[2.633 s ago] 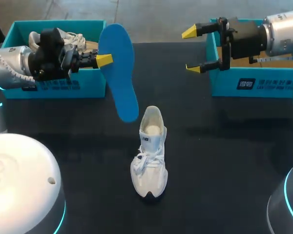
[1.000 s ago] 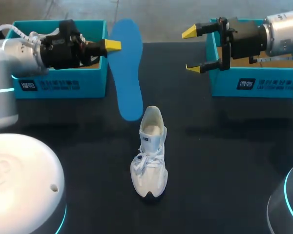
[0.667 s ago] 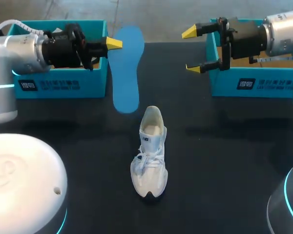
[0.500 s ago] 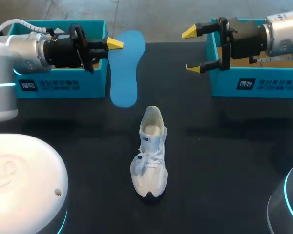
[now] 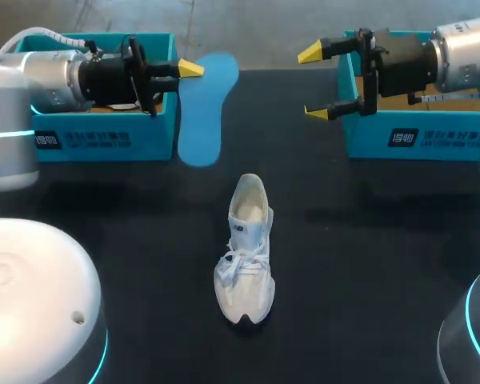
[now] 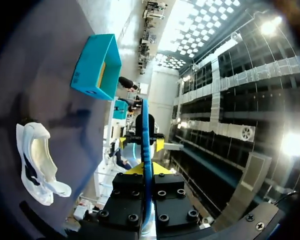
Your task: Take the shoe out of the shoebox, open the shoe tongue, remove and reinsert the insole, then place the shoe into the shoebox
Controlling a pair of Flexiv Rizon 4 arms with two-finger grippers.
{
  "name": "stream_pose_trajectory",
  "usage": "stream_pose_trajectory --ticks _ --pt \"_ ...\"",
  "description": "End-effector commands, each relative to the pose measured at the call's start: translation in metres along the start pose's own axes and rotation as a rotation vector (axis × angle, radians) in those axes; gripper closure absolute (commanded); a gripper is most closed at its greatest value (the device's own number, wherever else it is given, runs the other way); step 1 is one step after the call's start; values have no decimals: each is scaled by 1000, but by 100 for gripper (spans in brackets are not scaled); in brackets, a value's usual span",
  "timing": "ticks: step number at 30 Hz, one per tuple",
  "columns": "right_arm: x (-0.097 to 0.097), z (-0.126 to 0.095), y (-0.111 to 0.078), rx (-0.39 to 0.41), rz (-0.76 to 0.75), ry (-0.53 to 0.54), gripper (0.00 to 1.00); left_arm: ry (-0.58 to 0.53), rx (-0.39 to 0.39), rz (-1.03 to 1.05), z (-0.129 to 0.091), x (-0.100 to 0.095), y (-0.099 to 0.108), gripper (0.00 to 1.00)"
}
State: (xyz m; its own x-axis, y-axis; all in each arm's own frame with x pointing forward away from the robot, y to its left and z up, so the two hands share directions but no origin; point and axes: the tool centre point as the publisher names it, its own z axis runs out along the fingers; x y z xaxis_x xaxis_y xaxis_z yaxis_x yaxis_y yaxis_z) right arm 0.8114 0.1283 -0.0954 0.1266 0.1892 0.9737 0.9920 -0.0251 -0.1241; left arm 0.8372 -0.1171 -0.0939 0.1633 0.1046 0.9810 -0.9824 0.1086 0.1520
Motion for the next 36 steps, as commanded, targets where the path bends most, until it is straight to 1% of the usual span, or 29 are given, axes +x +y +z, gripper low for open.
stream_pose_trajectory --ticks 1,6,17,18,22,24,28,31,36 --pt "1 1 -1 -2 1 -5 0 -1 -1 8 2 0 -3 100" --pt "1 1 -1 -2 1 -5 0 -17 0 21 4 0 -6 100" --pt "1 1 -1 -2 1 -5 0 -17 0 21 4 0 -6 100" --pt "7 1 -1 9 -3 -79 0 -17 0 21 4 0 -6 100" --pt "29 0 -3 29 -32 -264 0 -17 0 21 4 0 -6 100" --pt "42 0 -6 43 -42 -336 0 -17 0 21 4 0 -6 100" --pt "64 2 -12 43 -51 -506 0 -17 0 21 4 0 -6 100" --pt "81 7 -17 48 -55 -610 0 -17 0 21 4 0 -6 100" --pt "104 17 -25 46 -57 -742 0 -17 0 21 4 0 -6 100"
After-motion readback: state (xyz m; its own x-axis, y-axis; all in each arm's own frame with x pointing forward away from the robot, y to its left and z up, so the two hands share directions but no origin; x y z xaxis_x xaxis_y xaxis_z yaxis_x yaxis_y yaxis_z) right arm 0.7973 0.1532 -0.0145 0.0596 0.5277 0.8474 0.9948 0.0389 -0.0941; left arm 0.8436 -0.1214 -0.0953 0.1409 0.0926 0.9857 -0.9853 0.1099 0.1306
